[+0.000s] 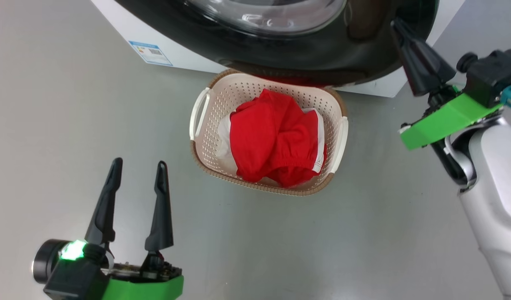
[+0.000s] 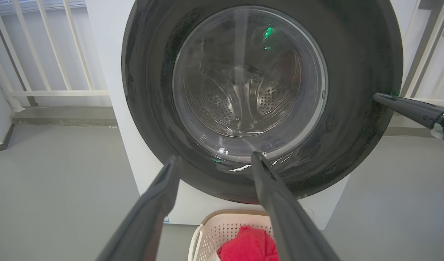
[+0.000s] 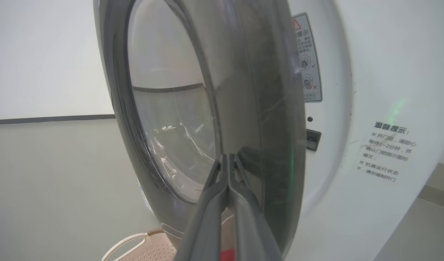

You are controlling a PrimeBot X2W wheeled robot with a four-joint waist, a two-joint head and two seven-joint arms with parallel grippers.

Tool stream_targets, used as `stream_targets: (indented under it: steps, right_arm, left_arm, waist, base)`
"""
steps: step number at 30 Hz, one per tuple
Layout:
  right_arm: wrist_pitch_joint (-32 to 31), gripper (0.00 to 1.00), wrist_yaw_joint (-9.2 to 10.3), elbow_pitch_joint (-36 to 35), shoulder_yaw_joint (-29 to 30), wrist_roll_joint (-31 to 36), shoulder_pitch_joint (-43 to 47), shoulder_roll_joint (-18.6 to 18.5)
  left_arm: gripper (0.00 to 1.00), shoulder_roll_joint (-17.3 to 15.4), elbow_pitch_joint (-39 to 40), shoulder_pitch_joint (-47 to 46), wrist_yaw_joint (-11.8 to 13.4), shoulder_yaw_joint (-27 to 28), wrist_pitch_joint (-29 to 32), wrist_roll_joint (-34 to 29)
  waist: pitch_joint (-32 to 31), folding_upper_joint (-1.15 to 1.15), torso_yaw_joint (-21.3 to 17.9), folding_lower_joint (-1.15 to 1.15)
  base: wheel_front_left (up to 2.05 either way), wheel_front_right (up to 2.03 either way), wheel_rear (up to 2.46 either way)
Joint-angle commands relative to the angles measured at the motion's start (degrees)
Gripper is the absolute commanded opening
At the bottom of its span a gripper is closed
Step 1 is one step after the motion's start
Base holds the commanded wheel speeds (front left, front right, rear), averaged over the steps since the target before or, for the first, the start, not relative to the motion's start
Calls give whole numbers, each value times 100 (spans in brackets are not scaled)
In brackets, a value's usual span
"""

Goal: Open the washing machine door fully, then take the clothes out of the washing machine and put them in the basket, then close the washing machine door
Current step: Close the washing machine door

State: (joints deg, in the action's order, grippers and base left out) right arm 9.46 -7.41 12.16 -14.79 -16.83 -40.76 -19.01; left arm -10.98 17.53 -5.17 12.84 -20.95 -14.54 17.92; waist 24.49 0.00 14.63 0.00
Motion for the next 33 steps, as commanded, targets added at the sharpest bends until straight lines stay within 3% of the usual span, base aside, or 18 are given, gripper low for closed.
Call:
stream_targets:
  steps: [1, 21, 33]
  right_arm:
    - [46, 0, -8, -74, -54, -7, -88, -8]
    - [419, 0, -8, 1414, -94, 73, -1557, -111]
    - [531, 0, -8, 1866, -155, 166, -1959, -126]
  left_arm:
    - [100, -85, 114, -115, -19, 224, -46, -56]
    - [100, 51, 97, -183, -172, 290, -46, -163]
    - [100, 102, 77, -208, -233, 296, -46, -220]
  waist:
    - [22, 0, 2, 0]
    - [323, 0, 142, 0]
    - [416, 0, 136, 0]
  base:
    - [0, 0, 0]
    - [0, 0, 0]
    - [0, 0, 0]
